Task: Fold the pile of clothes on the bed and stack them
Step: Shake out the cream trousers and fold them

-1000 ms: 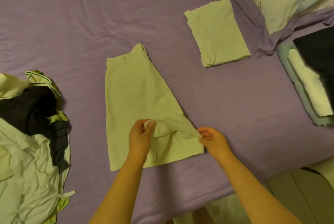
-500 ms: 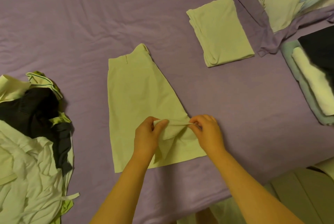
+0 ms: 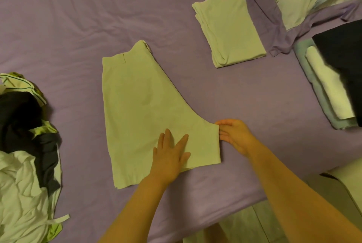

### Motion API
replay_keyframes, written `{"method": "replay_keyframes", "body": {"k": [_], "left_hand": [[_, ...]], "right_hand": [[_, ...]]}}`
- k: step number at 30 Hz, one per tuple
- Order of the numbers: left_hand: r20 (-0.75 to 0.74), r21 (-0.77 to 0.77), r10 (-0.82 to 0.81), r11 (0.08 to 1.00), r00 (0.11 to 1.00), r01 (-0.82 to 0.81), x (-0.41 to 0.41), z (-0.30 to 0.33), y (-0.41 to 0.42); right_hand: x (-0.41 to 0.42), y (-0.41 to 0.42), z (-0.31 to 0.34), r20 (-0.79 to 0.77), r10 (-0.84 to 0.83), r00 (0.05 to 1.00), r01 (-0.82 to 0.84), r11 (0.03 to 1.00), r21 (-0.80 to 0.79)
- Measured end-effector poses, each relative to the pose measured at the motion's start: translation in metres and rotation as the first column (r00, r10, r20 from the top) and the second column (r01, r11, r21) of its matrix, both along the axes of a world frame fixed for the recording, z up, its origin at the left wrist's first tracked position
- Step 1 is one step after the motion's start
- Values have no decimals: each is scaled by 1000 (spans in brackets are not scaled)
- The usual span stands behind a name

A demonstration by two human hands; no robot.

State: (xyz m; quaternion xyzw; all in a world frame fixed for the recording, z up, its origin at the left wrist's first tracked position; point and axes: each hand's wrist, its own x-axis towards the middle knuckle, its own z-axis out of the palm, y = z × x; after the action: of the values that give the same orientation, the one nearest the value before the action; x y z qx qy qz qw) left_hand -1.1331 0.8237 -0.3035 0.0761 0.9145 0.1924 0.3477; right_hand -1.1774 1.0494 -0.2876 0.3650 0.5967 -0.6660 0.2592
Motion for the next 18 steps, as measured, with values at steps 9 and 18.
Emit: {"method": "replay_keyframes", "body": {"k": [9,18], "left_hand": [[-21,-214,-332,923,943,320,27,-15,3],[-98,-216,-206,960,974,181,23,-8,-6]], "right_hand": [[-16,-25,-3,68,60,996,-50,988,-149],[6,-34,-12,21,-235,972,235,961,-146]]}}
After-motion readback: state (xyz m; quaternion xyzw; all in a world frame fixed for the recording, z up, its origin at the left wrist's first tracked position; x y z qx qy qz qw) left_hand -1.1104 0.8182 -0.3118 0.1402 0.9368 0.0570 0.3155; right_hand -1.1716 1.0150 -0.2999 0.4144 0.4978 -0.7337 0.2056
